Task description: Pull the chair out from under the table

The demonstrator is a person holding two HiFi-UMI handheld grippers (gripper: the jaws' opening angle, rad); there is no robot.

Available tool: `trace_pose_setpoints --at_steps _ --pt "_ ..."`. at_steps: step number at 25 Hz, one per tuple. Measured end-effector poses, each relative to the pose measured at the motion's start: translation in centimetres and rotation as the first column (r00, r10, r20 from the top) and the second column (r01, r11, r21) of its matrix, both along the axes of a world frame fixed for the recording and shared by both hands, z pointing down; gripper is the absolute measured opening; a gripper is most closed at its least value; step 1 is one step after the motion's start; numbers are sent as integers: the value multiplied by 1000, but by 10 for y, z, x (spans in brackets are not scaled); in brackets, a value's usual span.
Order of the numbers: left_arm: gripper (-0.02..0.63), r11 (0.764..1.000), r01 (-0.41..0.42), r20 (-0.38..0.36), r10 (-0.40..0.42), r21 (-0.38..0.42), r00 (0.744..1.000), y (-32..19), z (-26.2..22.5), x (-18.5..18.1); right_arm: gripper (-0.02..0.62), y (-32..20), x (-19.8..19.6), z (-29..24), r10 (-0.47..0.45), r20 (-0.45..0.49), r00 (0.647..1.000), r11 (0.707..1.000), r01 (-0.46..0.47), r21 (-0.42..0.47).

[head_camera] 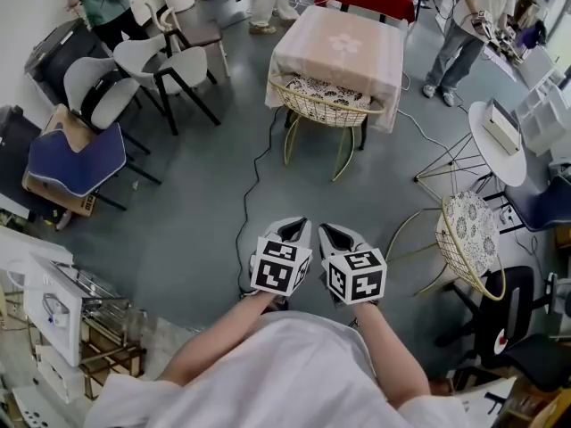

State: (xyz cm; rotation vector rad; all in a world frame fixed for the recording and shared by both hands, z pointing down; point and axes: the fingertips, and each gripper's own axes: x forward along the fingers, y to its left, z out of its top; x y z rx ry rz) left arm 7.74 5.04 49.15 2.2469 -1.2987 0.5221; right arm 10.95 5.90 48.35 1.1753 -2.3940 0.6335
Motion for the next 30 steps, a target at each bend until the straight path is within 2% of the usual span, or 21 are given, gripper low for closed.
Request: trace_pose_setpoints --at_steps 8,14,30 --pt "5 999 -32 -14 32 9 999 -35 -3 -45 3 -36 -41 -2 46 -16 999 999 -46 4" --pt "5 999 -47 -19 47 9 999 -55 -1 -78 3 -60 -68 -4 132 19 991 991 -132 7" --pt "5 998 -65 -10 65 5 998 -90 8 -105 3 -99 -104 3 138 41 990 990 -139 0"
